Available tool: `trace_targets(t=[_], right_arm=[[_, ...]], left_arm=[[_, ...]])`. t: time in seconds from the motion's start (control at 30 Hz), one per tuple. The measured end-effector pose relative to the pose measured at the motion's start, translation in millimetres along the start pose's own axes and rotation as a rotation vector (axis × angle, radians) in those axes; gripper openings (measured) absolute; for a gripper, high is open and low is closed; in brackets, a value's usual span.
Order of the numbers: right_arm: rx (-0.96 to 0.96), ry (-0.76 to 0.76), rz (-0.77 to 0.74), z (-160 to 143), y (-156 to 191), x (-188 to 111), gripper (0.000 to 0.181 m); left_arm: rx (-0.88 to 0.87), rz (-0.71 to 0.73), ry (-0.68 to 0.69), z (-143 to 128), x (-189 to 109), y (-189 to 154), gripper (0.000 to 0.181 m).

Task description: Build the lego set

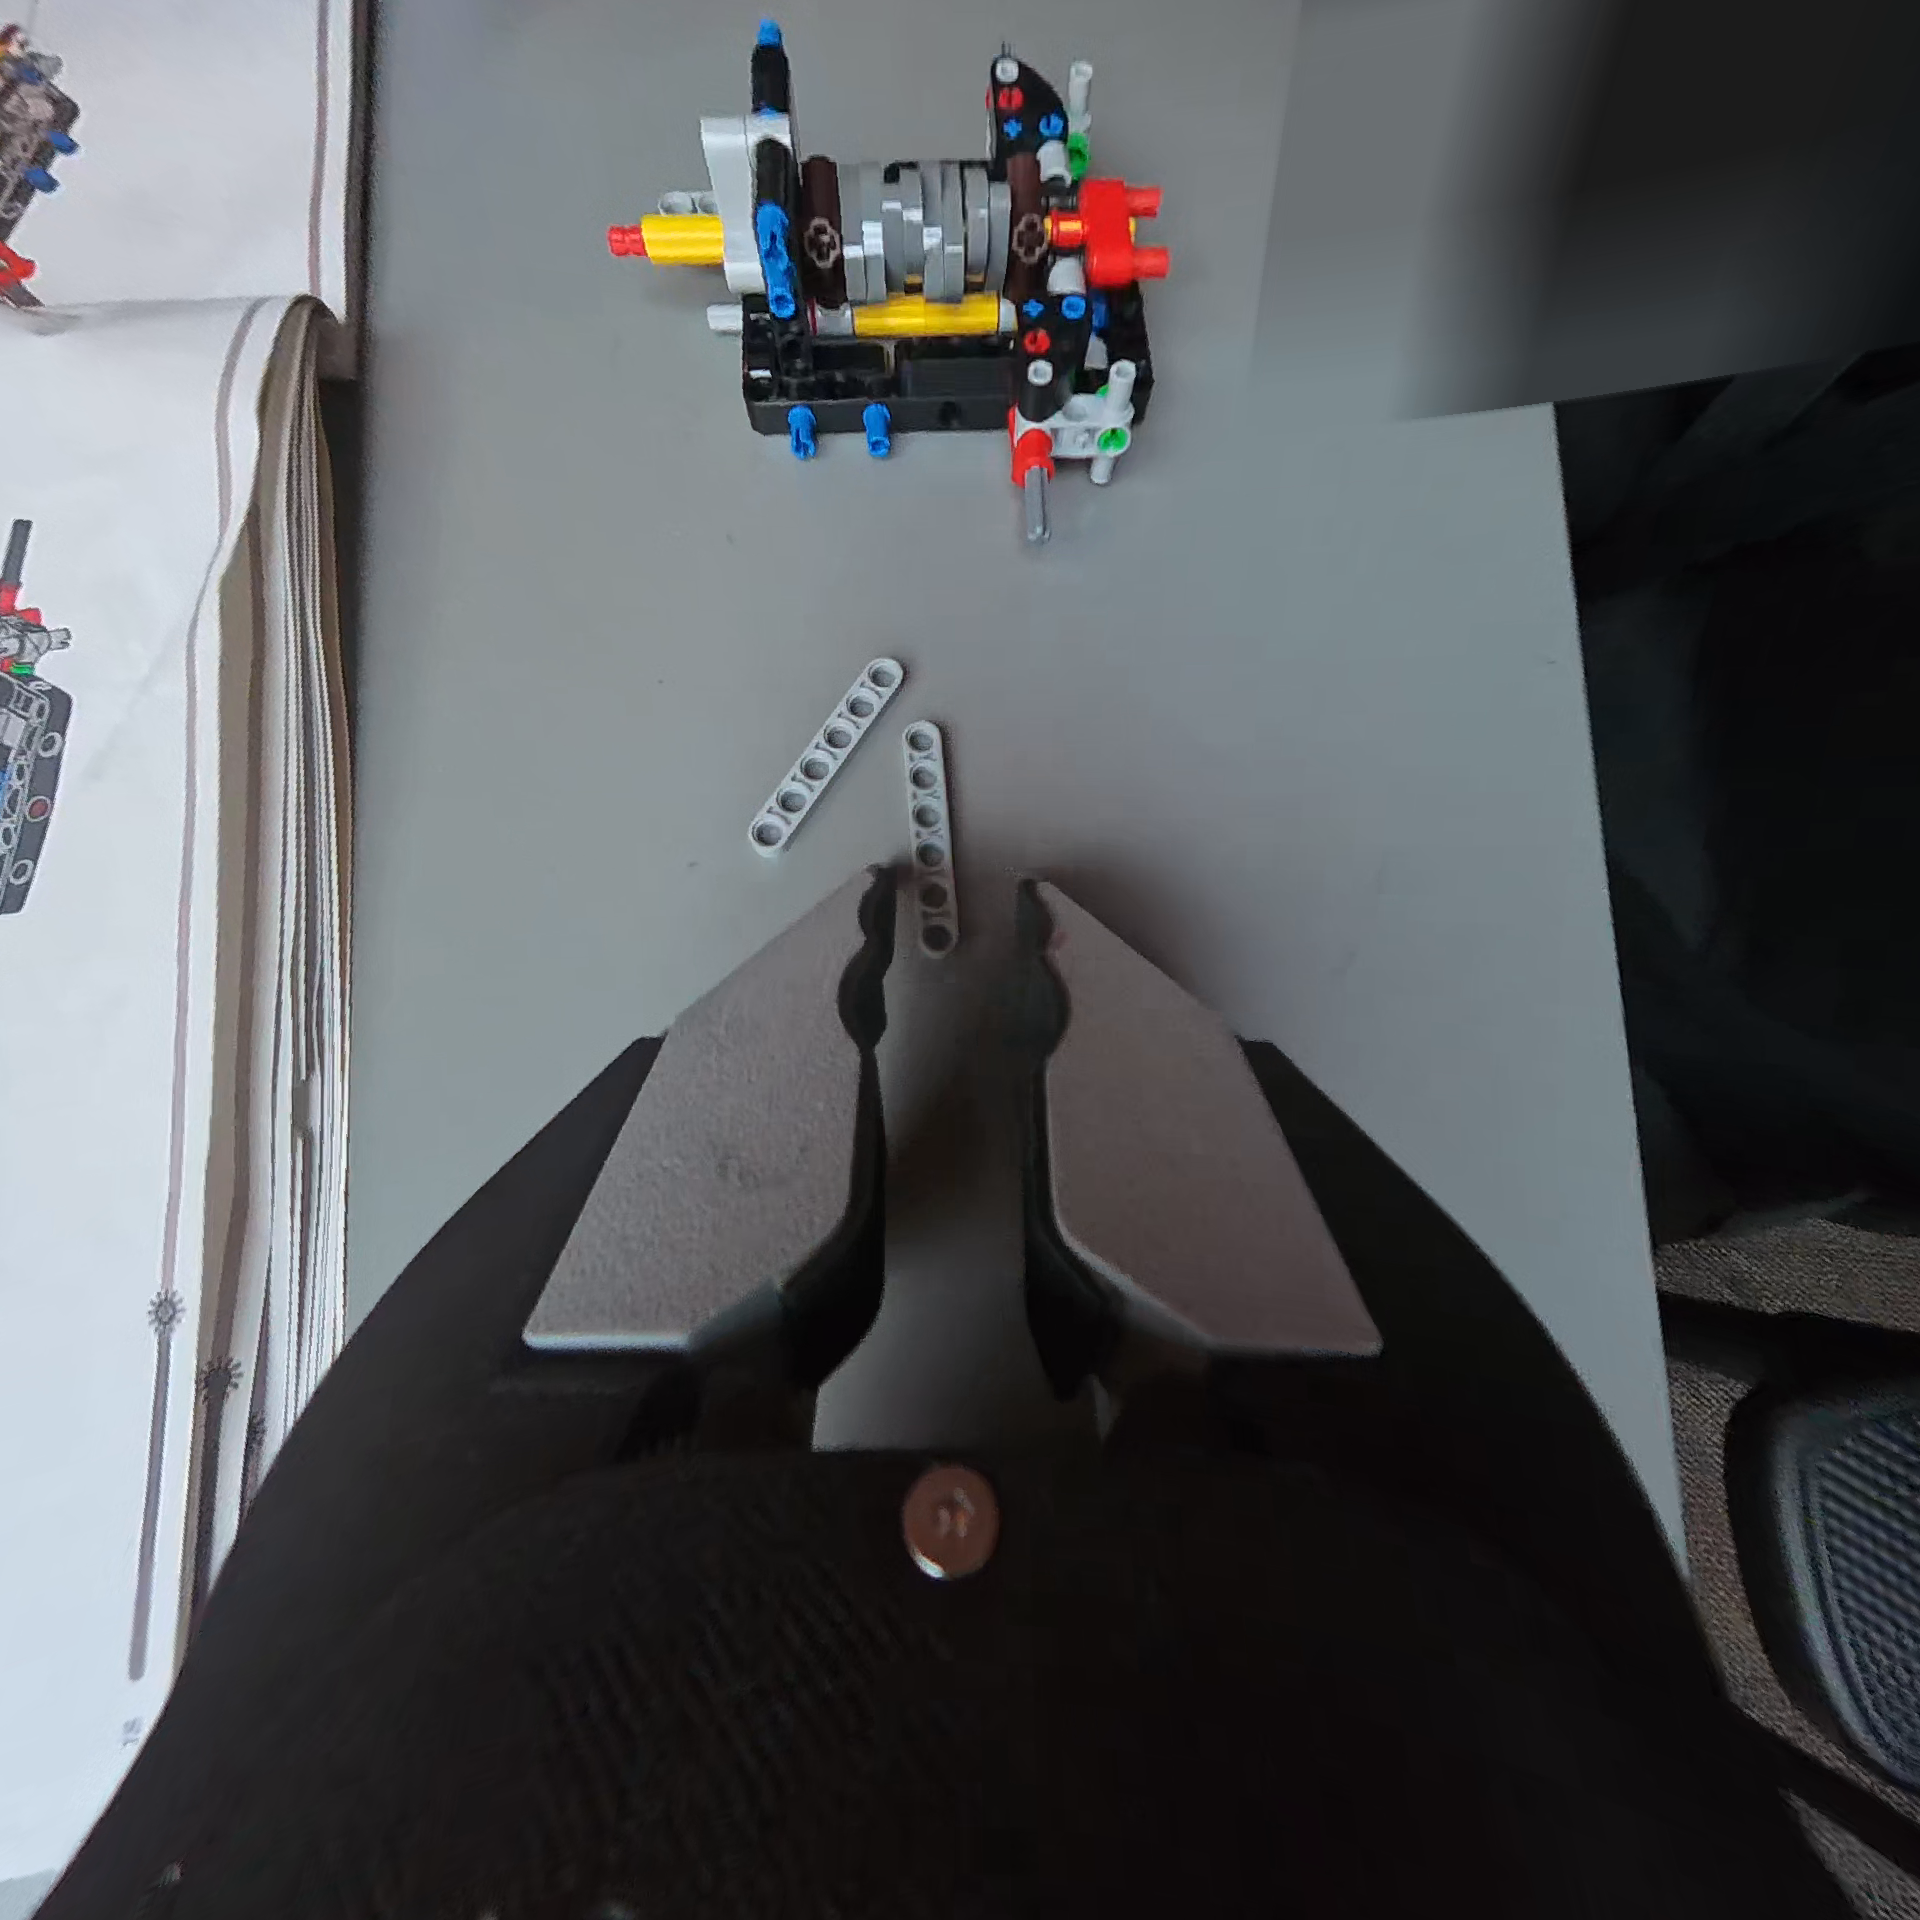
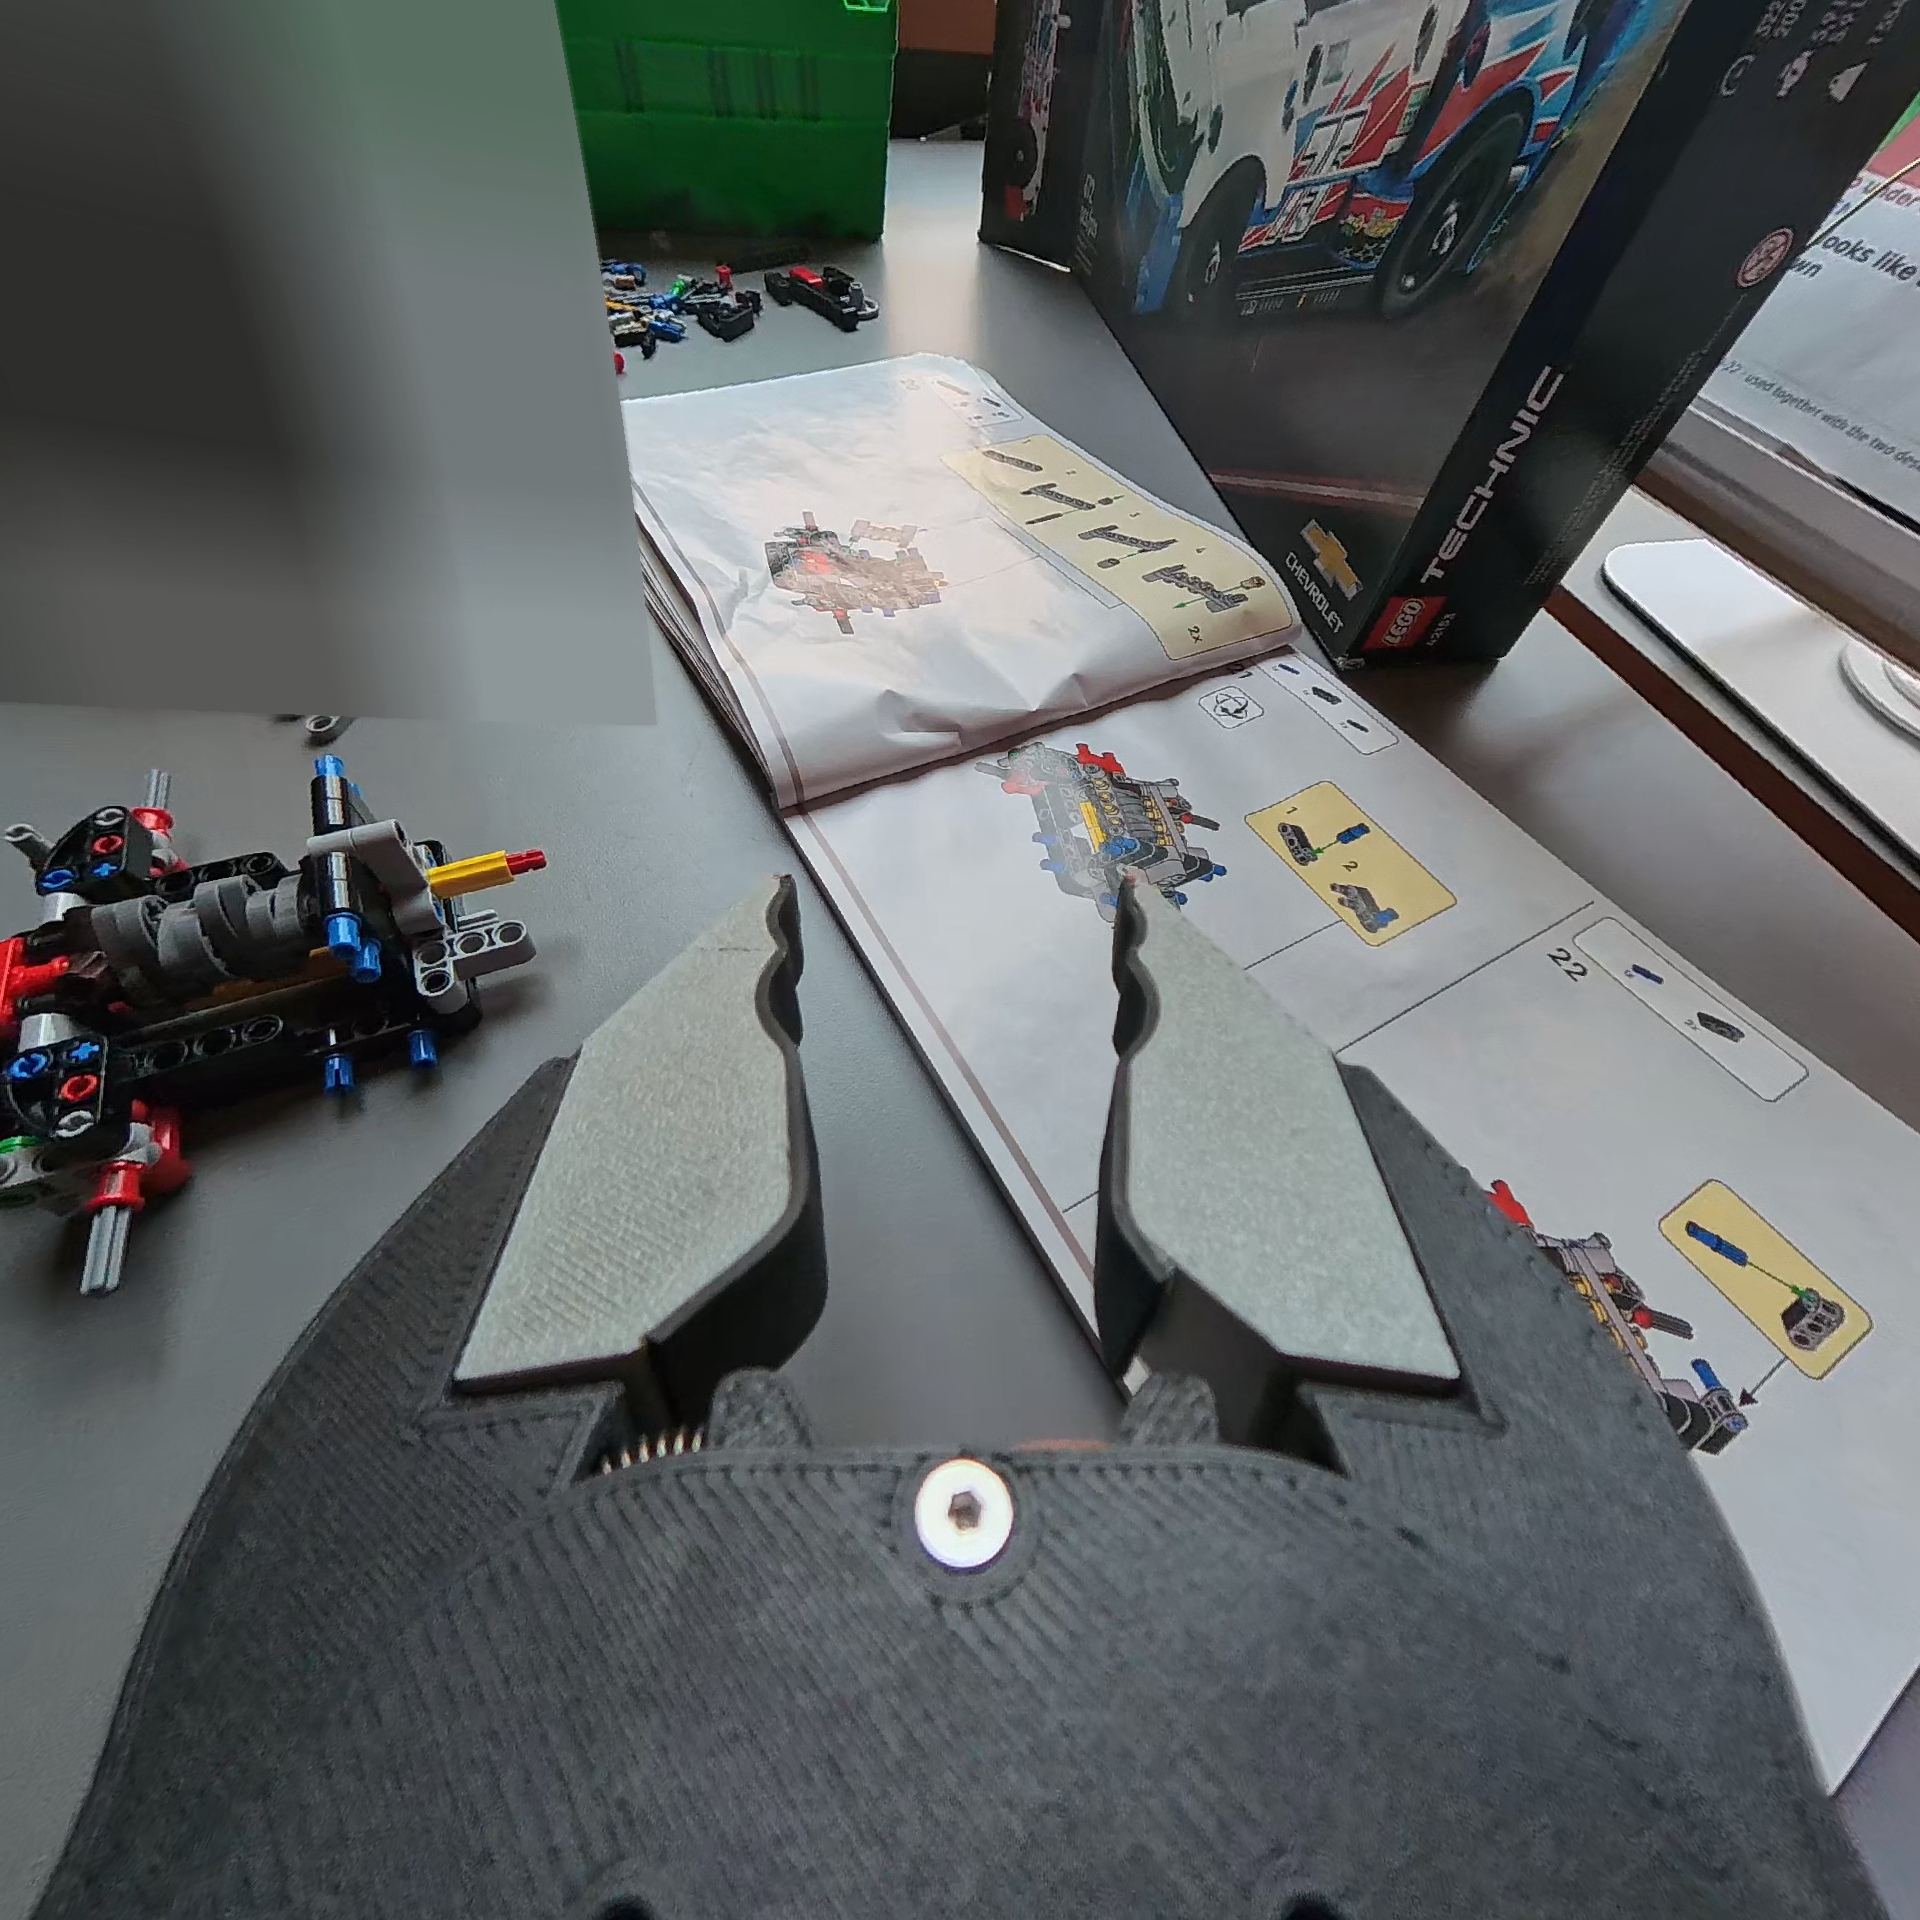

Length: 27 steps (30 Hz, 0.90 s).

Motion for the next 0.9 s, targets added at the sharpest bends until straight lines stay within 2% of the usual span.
trace_targets(t=[0.17, 0.3, 0.37, 0.53, 0.7, 0.9], right_arm=[[0.007, -0.01, -0.001, 0.3, -0.8, -1.0, 0.057], [0.0, -0.007, 0.0, 0.3, -0.1, -0.7, 0.056], [-0.003, -0.005, 0.0, 0.3, 0.3, -0.5, 0.056], [-0.003, -0.009, 0.002, 0.4, 0.4, -0.8, 0.055], [-0.009, -0.012, 0.002, 0.5, 1.1, -1.1, 0.054], [-0.013, -0.015, 0.005, 0.7, 1.7, -1.4, 0.053]], left_arm=[[0.025, 0.037, 0.002, 0.7, 0.6, 1.3, 0.011], [0.065, 0.065, 0.002, 4.3, 3.7, 4.6, 0.011], [0.114, 0.053, 0.004, 7.0, 6.9, 3.3, 0.004], [0.145, 0.049, 0.001, 11.1, 11.0, 5.1, 0.004], [0.154, 0.116, -0.092, 17.0, 5.4, 9.0, 0.023], [0.107, 0.094, -0.012, 17.0, 15.2, 17.3, 0.031]])
Point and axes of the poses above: each gripper's, where its closed fingertips meet, x out along the fingers, z out of its top, y = z × x across the jaws, the point moved 9 cm from there along -x, back along the fingers, and after that the axes turned 3 degrees about x, right-handed, at the moved point
